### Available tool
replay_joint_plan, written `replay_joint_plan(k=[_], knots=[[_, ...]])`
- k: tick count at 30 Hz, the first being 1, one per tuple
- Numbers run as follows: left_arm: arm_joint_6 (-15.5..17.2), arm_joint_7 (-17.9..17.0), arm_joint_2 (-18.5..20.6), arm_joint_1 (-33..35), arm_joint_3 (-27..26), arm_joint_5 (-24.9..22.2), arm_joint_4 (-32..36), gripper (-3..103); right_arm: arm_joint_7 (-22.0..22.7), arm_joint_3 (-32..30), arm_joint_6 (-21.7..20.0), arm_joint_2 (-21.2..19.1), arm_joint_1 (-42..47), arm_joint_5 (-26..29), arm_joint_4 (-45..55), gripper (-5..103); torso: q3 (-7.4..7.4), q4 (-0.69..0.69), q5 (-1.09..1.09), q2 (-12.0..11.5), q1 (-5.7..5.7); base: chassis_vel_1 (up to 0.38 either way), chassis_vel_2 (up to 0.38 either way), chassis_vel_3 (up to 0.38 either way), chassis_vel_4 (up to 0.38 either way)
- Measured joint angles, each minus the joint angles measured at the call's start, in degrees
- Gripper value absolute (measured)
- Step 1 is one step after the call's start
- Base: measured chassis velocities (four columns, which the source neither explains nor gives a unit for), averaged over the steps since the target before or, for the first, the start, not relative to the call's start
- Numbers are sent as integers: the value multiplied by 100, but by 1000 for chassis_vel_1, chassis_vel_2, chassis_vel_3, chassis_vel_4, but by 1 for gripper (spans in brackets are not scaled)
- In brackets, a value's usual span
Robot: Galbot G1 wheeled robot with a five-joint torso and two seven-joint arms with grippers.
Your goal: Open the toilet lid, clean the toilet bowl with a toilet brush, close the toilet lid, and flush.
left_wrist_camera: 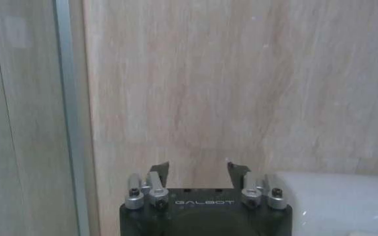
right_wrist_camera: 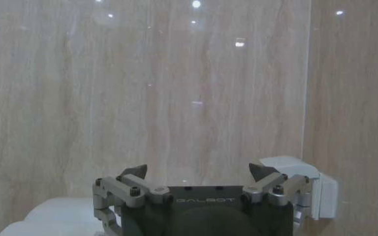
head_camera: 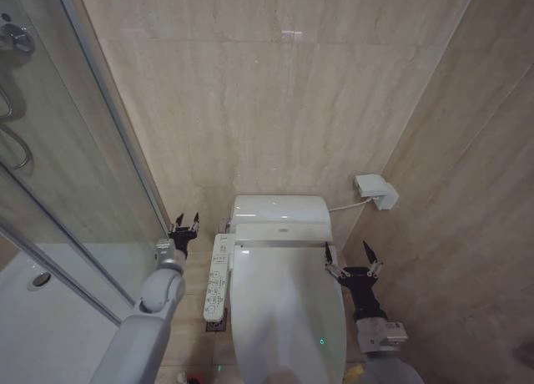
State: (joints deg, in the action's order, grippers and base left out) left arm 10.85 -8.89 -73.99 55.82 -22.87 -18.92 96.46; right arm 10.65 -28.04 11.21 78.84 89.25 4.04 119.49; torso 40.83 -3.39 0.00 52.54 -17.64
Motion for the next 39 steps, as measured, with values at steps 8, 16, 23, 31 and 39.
replay_joint_plan(k=[8, 16, 23, 31, 39], knots=[[411, -9, 121, 456, -140, -233, 928, 71, 0, 0, 0, 0, 0, 0, 0, 100, 0, 0, 1, 0, 0, 0, 0, 0, 0], [525, 49, 107, 1159, -373, -395, 1602, 97, 0, 0, 0, 0, 0, 0, 0, 100, -1, 0, 0, 0, 0, 0, 0, 0, 0], [427, 120, -43, 1656, -490, -263, 1849, 100, 0, 0, 0, 0, 0, 0, 0, 100, -1, 0, 0, 0, 0, 0, 0, 0, 0], [306, 138, -132, 1880, -537, -110, 1992, 100, 0, 0, 0, 0, 0, 0, 0, 100, -8, -1, 1, -16, 7, 0, 0, 0, 0], [162, 203, -155, 2005, -592, 61, 2038, 100, 1, 0, 0, 0, 0, 0, 0, 100, -106, -1, 1, -189, 84, 0, 0, 0, 0]])
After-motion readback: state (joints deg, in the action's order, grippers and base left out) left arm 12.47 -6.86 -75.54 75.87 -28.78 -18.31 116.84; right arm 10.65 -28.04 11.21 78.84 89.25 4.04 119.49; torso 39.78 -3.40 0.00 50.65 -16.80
